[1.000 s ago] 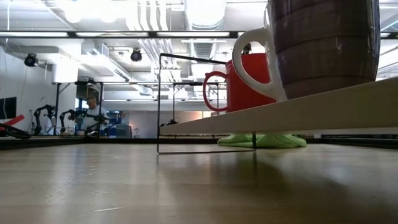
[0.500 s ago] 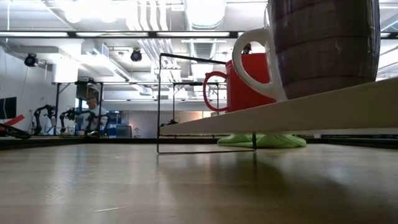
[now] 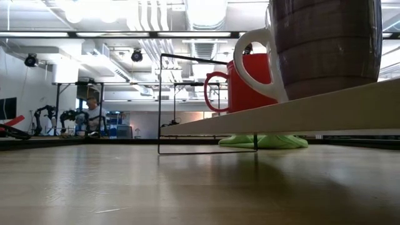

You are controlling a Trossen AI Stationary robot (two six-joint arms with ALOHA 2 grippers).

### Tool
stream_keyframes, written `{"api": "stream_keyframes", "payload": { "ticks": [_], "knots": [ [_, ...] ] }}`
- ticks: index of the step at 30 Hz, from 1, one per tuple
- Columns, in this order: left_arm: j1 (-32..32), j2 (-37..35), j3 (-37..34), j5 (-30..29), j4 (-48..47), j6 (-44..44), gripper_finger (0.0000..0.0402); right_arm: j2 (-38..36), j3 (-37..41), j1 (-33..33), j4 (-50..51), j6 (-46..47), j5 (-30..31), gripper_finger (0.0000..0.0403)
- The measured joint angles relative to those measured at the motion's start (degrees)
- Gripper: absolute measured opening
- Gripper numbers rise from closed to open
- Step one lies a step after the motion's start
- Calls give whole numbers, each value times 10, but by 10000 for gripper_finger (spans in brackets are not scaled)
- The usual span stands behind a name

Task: Stack small to large cups/mugs on shelf
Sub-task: Return to Home Position

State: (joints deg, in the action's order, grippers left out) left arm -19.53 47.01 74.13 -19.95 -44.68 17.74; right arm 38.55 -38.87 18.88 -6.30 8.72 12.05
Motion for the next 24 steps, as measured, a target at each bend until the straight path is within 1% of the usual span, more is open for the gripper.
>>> {"api": "stream_keyframes", "payload": {
  "ticks": [5, 7, 13, 17, 20, 24],
  "knots": [
    [0, -71, -109, -19, 64, 0, 0, -59, 49, -6, 1, 0, 0, 8],
    [0, -101, -145, -20, 90, 0, 0, -74, 62, -6, 1, 0, 9, 8],
    [0, -198, -235, -20, 132, -3, 0, -97, 94, -7, 0, -38, 25, 8],
    [0, -257, -285, -16, 164, -3, 0, -110, 115, -9, 1, -43, 25, 8],
    [0, -288, -327, 14, 168, -2, 0, -115, 133, -11, 0, -23, 25, 8],
    [0, -335, -380, 41, 202, -5, 0, -127, 163, -11, 1, -5, 25, 8]
  ]
}}
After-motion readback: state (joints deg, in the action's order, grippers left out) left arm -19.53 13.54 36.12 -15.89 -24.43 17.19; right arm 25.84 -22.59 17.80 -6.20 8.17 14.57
